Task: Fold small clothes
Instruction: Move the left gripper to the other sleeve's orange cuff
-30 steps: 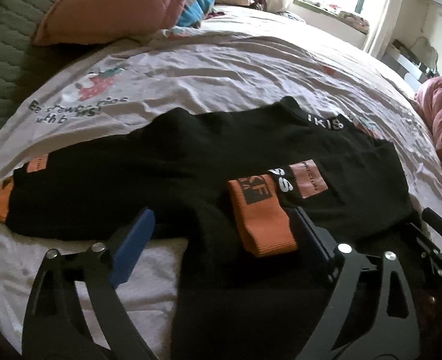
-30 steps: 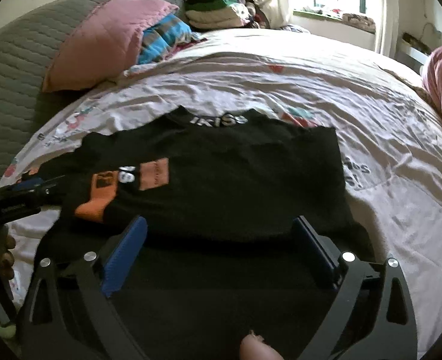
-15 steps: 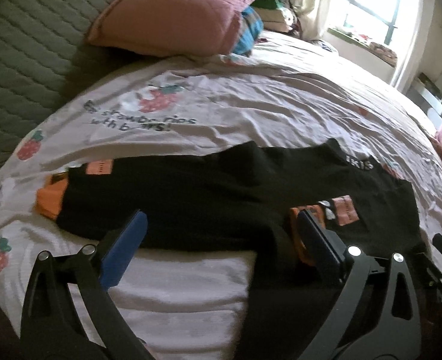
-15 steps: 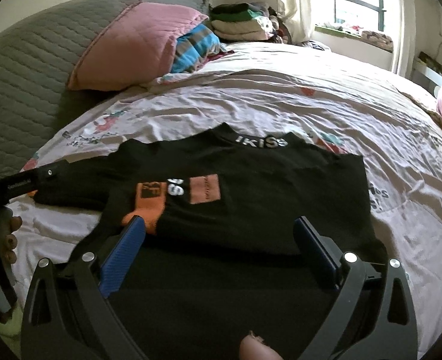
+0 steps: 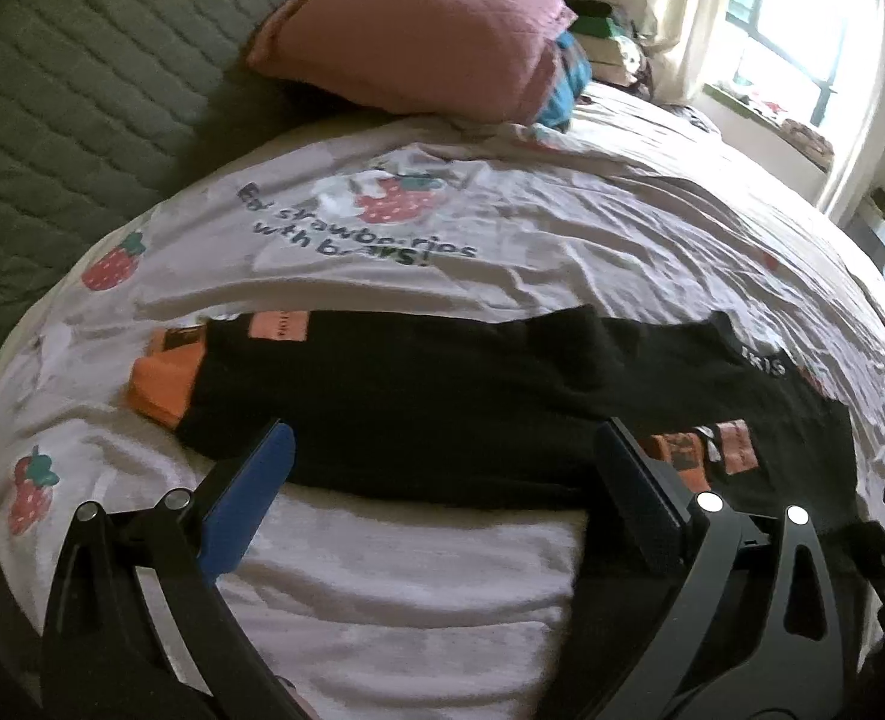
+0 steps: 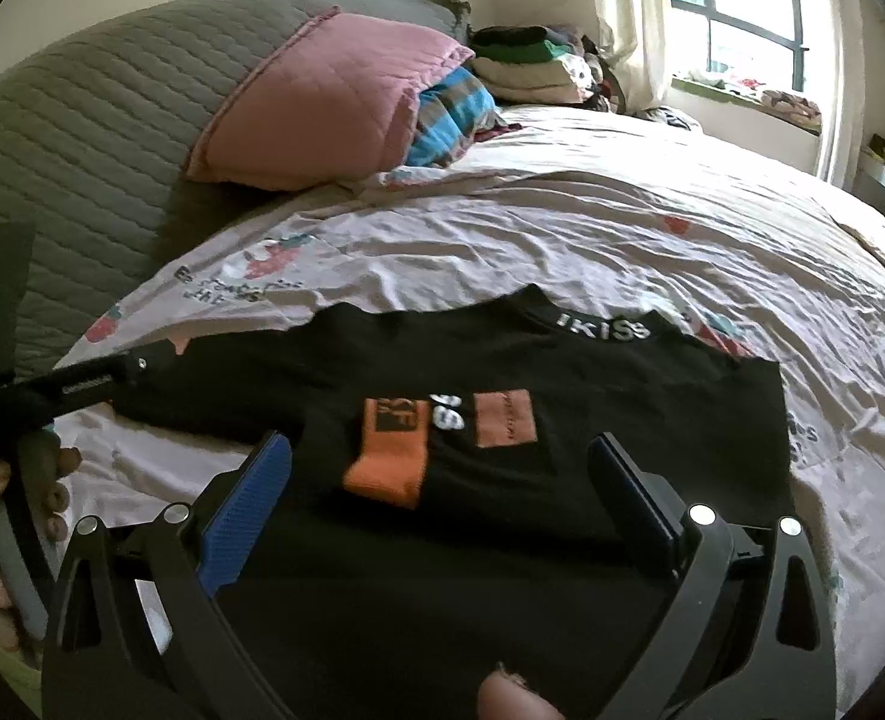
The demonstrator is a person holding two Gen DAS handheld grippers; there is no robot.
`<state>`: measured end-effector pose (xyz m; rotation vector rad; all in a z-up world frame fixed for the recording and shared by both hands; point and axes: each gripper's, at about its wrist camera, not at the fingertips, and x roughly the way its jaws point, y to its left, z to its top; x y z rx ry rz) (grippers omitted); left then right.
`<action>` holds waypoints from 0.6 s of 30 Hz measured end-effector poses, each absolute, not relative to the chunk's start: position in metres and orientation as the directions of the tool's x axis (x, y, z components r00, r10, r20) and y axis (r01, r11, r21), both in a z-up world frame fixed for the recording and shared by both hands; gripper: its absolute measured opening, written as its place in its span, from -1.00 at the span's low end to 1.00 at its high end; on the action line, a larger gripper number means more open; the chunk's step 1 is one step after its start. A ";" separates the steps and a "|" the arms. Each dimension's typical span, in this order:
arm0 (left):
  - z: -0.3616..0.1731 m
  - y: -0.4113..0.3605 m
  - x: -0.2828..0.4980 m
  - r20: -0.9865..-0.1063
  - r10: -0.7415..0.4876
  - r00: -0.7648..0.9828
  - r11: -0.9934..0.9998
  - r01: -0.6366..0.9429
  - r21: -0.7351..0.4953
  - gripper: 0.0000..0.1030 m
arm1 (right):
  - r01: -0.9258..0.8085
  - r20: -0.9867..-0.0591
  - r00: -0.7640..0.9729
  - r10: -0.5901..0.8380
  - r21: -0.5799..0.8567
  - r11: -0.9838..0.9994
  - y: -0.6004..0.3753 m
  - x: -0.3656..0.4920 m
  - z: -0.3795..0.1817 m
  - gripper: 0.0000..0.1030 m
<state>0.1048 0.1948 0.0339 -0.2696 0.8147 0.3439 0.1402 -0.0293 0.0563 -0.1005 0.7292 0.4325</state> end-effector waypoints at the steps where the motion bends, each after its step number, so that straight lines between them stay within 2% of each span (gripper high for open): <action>1: 0.034 0.198 0.104 -0.747 0.199 0.634 0.907 -0.407 -0.104 0.81 | -0.421 -0.662 0.661 0.353 0.061 0.905 -0.026 0.140 0.058 0.91; 18: 0.034 0.240 0.094 -0.752 0.274 0.600 0.848 -0.519 -0.105 0.81 | -0.510 -0.654 0.632 0.416 0.054 0.859 0.026 0.135 0.064 0.91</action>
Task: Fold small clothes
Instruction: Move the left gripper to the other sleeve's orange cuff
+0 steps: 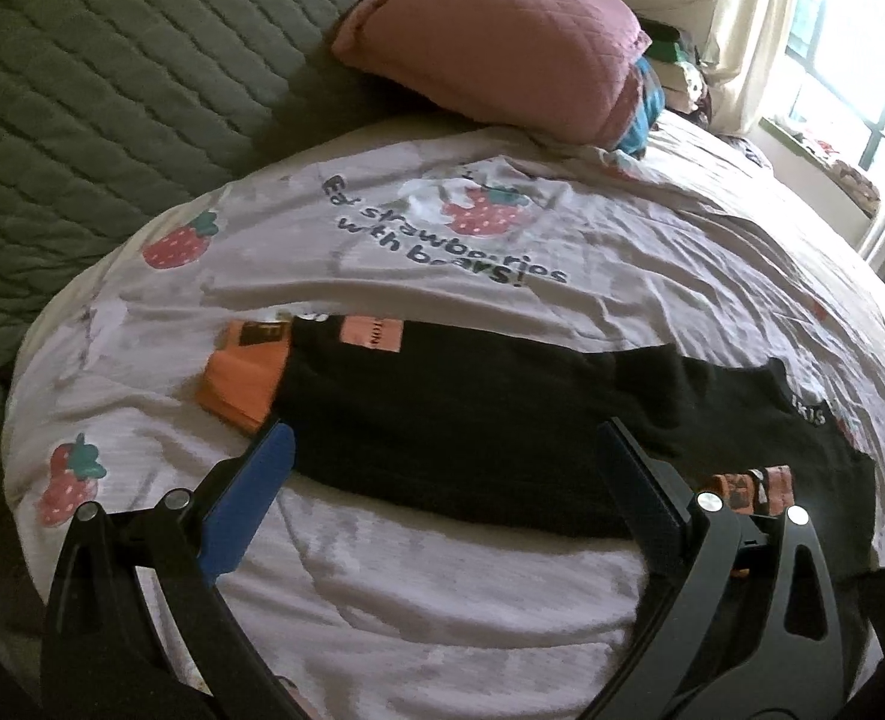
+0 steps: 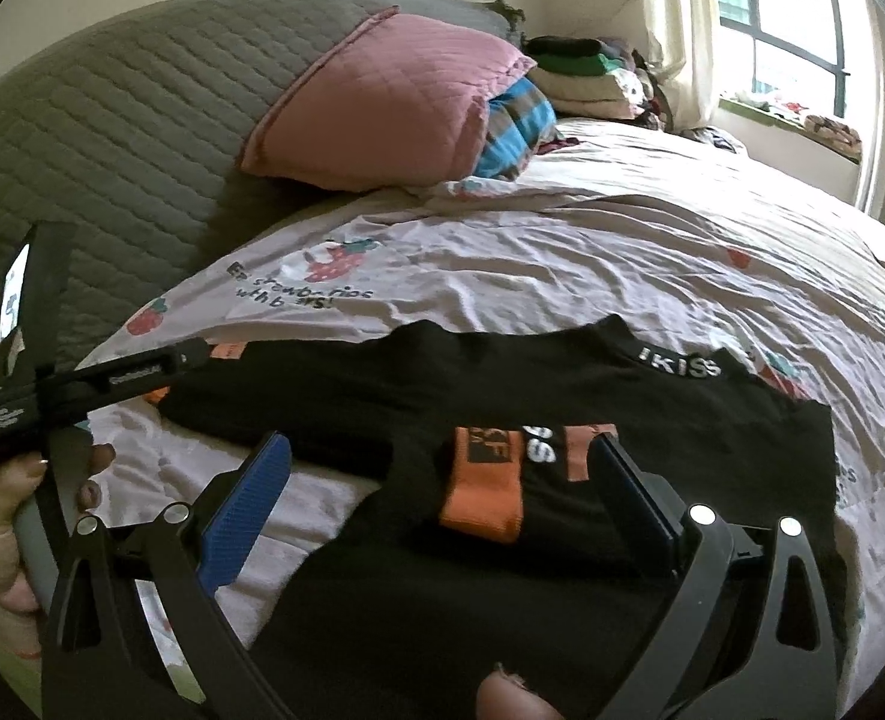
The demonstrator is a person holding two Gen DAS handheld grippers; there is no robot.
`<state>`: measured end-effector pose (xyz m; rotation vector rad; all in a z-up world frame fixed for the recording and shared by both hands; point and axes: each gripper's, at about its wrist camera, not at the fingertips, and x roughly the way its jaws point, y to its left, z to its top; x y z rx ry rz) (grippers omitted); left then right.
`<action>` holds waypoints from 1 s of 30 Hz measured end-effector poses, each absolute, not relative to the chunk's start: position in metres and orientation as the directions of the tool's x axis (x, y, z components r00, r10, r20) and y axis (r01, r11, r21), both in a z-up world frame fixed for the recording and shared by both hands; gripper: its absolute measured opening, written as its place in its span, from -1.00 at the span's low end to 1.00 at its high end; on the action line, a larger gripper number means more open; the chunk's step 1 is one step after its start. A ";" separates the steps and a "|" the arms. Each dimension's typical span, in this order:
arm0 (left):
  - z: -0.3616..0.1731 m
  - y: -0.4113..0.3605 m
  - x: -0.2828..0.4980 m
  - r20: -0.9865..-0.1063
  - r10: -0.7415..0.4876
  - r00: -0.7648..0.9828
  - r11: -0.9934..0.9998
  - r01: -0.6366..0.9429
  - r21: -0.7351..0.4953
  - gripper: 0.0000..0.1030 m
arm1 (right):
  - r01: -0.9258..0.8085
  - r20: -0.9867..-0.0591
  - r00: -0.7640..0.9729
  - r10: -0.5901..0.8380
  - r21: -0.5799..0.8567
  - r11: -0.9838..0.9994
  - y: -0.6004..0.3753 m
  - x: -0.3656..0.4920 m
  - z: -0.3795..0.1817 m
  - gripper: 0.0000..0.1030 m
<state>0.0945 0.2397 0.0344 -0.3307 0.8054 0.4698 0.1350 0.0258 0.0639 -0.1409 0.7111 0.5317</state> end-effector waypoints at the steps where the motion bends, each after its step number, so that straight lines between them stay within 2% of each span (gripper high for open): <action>1: 0.034 0.241 0.094 -0.753 0.275 0.598 0.846 -0.522 -0.106 0.81 | -0.516 -0.654 0.629 0.419 0.051 0.855 0.030 0.134 0.064 0.91; 18: 0.012 0.285 0.091 -0.793 0.281 0.541 0.773 -0.617 -0.147 0.81 | -0.599 -0.668 0.581 0.465 0.036 0.800 0.079 0.144 0.055 0.91; 30: -0.011 0.320 0.091 -0.821 0.301 0.485 0.704 -0.694 -0.152 0.81 | -0.681 -0.726 0.501 0.471 0.006 0.733 0.124 0.154 0.024 0.91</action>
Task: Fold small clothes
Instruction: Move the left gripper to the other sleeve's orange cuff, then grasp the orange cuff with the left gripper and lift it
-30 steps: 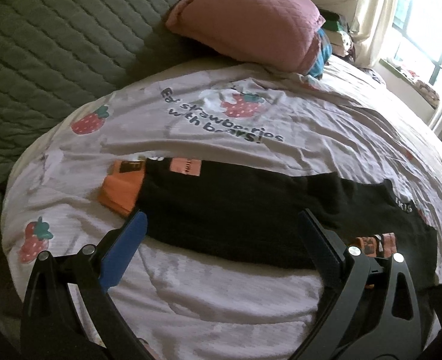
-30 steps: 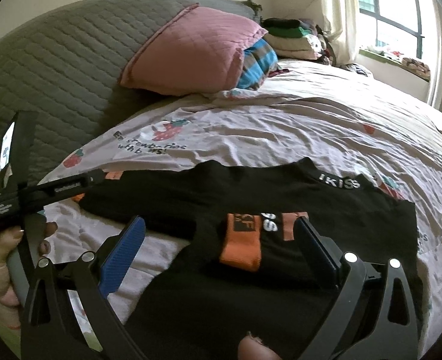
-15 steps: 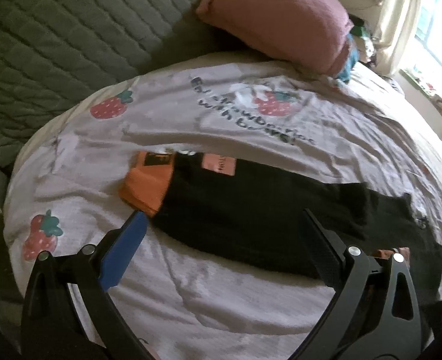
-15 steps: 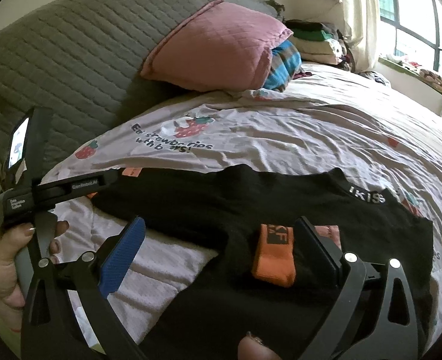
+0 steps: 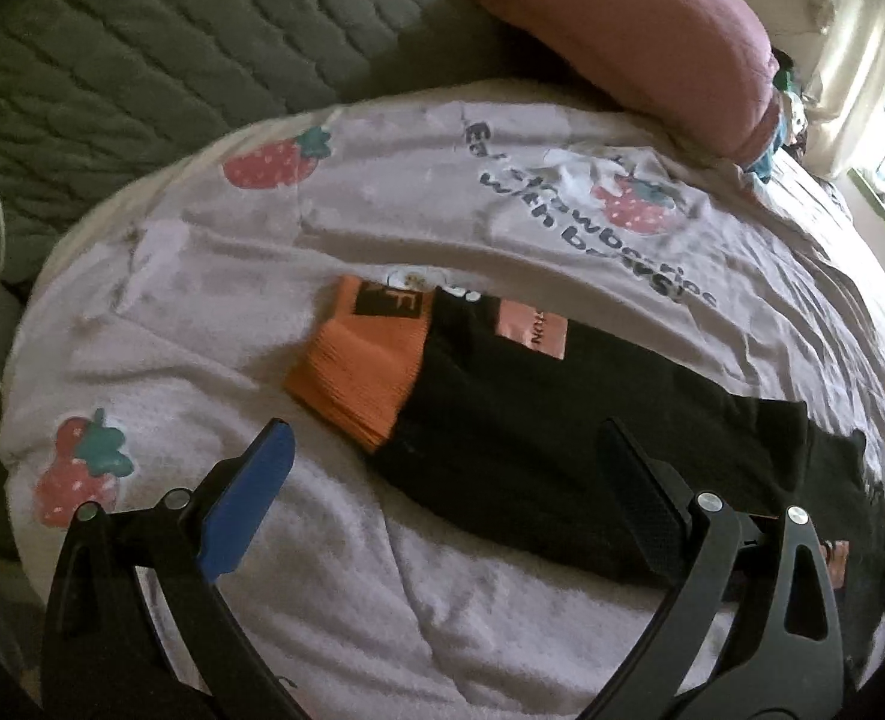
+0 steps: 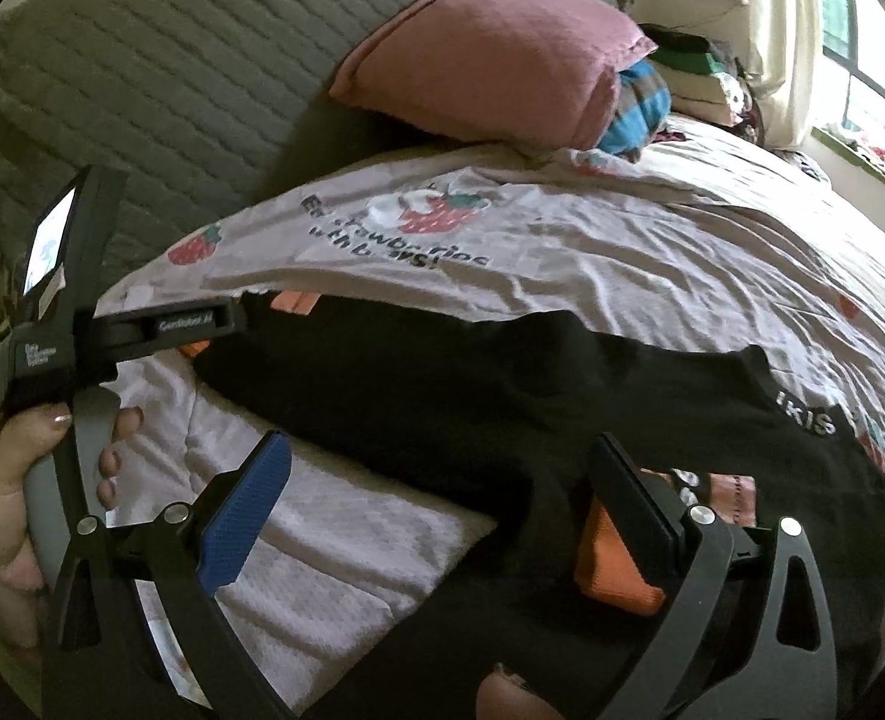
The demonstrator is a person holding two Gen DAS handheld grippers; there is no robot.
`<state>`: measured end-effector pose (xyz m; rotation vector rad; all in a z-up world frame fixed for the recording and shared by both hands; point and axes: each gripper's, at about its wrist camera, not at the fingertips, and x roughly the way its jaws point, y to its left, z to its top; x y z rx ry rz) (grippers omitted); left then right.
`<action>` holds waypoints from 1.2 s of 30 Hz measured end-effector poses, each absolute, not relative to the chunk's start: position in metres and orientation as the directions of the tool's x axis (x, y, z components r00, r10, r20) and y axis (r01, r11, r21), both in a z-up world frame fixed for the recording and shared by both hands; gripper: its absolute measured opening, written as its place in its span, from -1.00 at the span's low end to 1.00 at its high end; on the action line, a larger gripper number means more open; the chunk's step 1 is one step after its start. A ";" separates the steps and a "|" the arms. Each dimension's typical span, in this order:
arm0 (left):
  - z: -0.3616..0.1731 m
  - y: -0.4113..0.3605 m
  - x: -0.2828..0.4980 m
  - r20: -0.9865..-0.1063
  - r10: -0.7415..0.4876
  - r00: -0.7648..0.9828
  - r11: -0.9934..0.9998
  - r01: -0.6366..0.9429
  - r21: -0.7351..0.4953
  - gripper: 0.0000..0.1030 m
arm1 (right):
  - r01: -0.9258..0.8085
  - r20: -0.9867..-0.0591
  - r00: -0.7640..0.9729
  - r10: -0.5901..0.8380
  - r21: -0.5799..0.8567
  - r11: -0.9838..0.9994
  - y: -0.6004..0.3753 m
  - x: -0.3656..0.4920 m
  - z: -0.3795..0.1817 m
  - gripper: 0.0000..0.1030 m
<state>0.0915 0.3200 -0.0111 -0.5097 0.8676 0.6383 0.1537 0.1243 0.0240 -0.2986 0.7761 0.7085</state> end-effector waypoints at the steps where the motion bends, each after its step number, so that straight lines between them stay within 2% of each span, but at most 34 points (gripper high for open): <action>1: -0.013 0.323 0.092 -0.819 0.298 0.490 0.698 -0.697 -0.163 0.81 | -0.686 -0.730 0.495 0.471 0.005 0.728 0.127 0.154 0.022 0.91; 5: -0.021 0.330 0.096 -0.832 0.281 0.479 0.684 -0.708 -0.177 0.81 | -0.697 -0.735 0.482 0.477 0.008 0.717 0.136 0.154 0.016 0.91; 7: -0.025 0.335 0.098 -0.830 0.284 0.481 0.665 -0.722 -0.191 0.71 | -0.693 -0.736 0.482 0.476 0.013 0.721 0.137 0.154 0.011 0.91; 12: -0.034 0.342 0.105 -0.827 0.278 0.488 0.640 -0.736 -0.218 0.01 | -0.663 -0.751 0.475 0.458 0.036 0.748 0.130 0.157 -0.001 0.91; 14: -0.035 0.342 0.106 -0.823 0.293 0.486 0.634 -0.743 -0.214 -0.15 | -0.654 -0.749 0.477 0.460 0.047 0.755 0.126 0.156 -0.001 0.91; 17: -0.031 0.342 0.105 -0.810 0.304 0.501 0.636 -0.740 -0.218 -0.61 | -0.636 -0.739 0.484 0.468 0.070 0.768 0.118 0.155 0.001 0.91; 24: -0.005 0.328 0.095 -0.737 0.266 0.621 0.675 -0.666 -0.318 -0.70 | -0.590 -0.712 0.514 0.478 0.112 0.800 0.095 0.153 0.013 0.91; 36: 0.031 0.283 0.094 -0.657 0.271 0.703 0.790 -0.553 -0.265 -0.78 | -0.445 -0.695 0.584 0.420 0.158 0.881 0.030 0.164 0.020 0.91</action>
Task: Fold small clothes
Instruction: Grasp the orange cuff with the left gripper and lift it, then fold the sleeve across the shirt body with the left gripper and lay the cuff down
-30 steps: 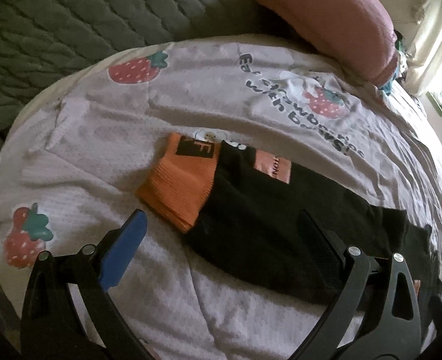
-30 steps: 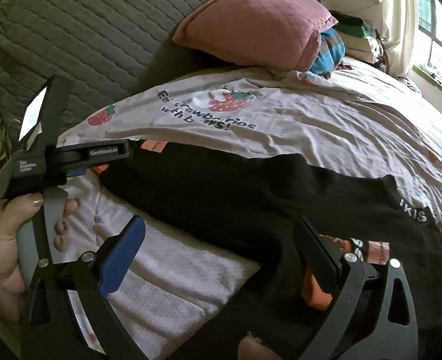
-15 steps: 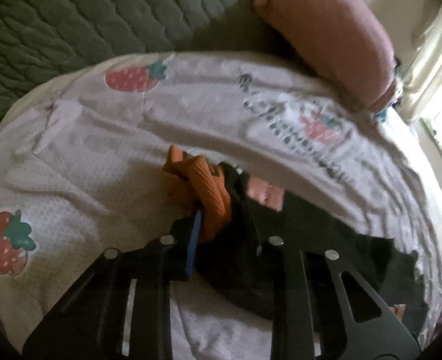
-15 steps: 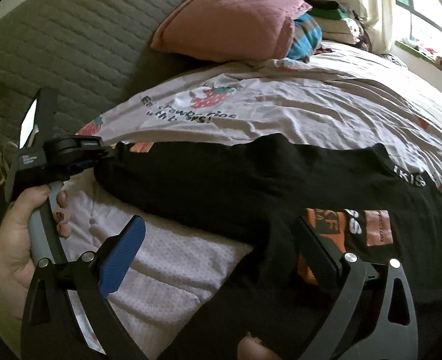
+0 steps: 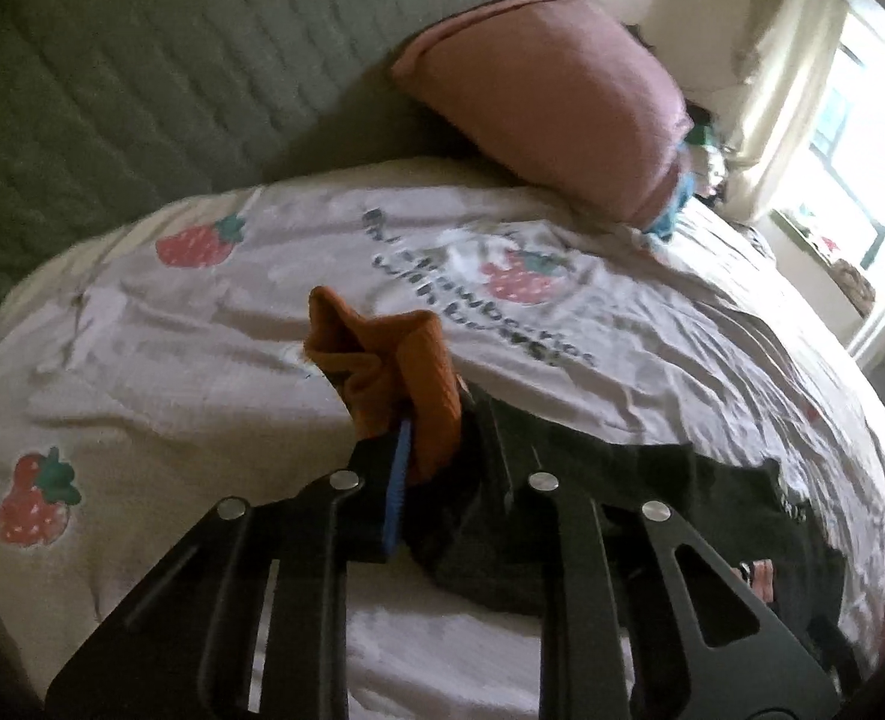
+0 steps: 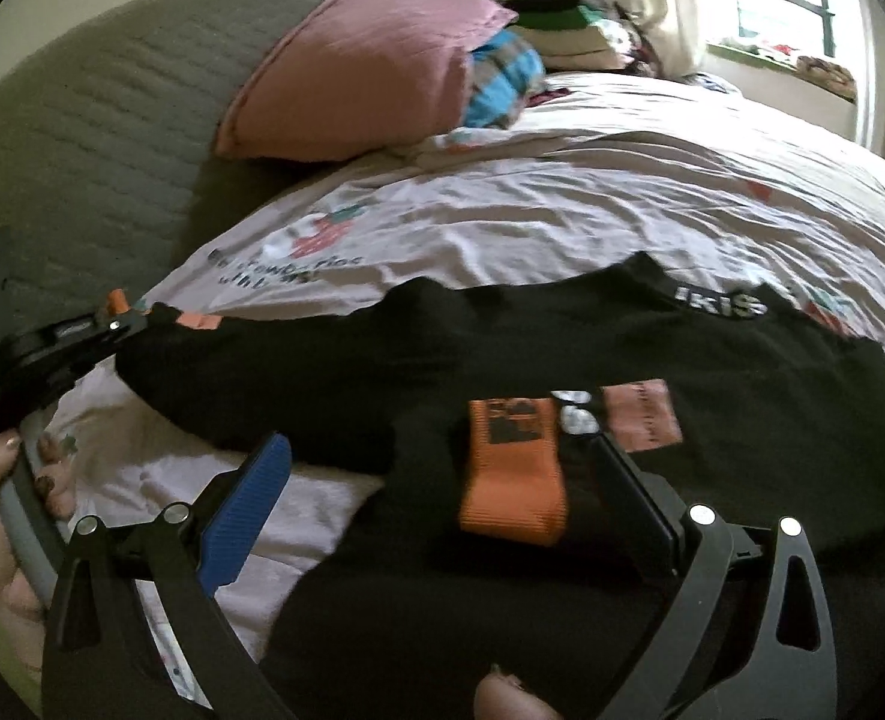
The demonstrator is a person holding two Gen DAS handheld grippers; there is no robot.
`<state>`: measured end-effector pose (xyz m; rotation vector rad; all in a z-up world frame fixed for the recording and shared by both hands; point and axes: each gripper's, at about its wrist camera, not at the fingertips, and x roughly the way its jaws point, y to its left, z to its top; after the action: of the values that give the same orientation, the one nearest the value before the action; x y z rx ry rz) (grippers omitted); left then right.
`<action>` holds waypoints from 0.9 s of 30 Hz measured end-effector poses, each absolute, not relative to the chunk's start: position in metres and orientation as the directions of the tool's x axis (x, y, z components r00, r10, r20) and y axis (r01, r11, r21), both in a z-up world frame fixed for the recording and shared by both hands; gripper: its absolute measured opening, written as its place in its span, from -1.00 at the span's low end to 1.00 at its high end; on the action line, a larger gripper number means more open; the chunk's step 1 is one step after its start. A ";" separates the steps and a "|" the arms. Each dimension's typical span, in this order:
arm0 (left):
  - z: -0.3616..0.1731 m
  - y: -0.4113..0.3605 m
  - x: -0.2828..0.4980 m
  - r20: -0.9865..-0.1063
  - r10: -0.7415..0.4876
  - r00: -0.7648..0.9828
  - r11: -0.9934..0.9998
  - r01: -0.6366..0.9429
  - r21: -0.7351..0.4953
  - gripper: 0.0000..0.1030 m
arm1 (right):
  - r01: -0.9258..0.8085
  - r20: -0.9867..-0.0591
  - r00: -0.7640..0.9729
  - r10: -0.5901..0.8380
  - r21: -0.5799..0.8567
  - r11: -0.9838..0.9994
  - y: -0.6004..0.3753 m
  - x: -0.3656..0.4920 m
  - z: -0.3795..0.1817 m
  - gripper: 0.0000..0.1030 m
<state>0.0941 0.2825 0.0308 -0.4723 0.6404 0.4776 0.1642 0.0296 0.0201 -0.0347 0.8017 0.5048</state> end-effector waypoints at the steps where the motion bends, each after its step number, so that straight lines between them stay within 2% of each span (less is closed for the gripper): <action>1: 0.034 0.277 0.094 -0.644 0.259 0.720 0.805 -0.529 -0.268 -0.82 | -0.439 -0.693 0.587 0.418 0.161 0.884 0.026 0.165 0.021 0.91; 6: 0.043 0.253 0.099 -0.609 0.187 0.771 0.864 -0.425 -0.272 -0.86 | -0.388 -0.672 0.631 0.389 0.161 0.908 -0.005 0.164 0.034 0.91; 14: 0.044 0.235 0.097 -0.589 0.079 0.805 0.882 -0.331 -0.335 -0.87 | -0.312 -0.658 0.672 0.340 0.166 0.936 -0.050 0.166 0.041 0.91; 20: 0.053 0.222 0.093 -0.535 -0.037 0.844 0.884 -0.222 -0.412 -0.87 | -0.264 -0.654 0.689 0.312 0.174 0.949 -0.077 0.164 0.043 0.91; 27: 0.058 0.196 0.098 -0.493 -0.136 0.860 0.891 -0.111 -0.440 -0.87 | -0.231 -0.645 0.703 0.299 0.190 0.954 -0.095 0.164 0.046 0.91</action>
<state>0.0985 0.1960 0.0585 -0.4772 0.5416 -0.0137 0.1636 -0.0954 0.0458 0.0970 0.7343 0.2954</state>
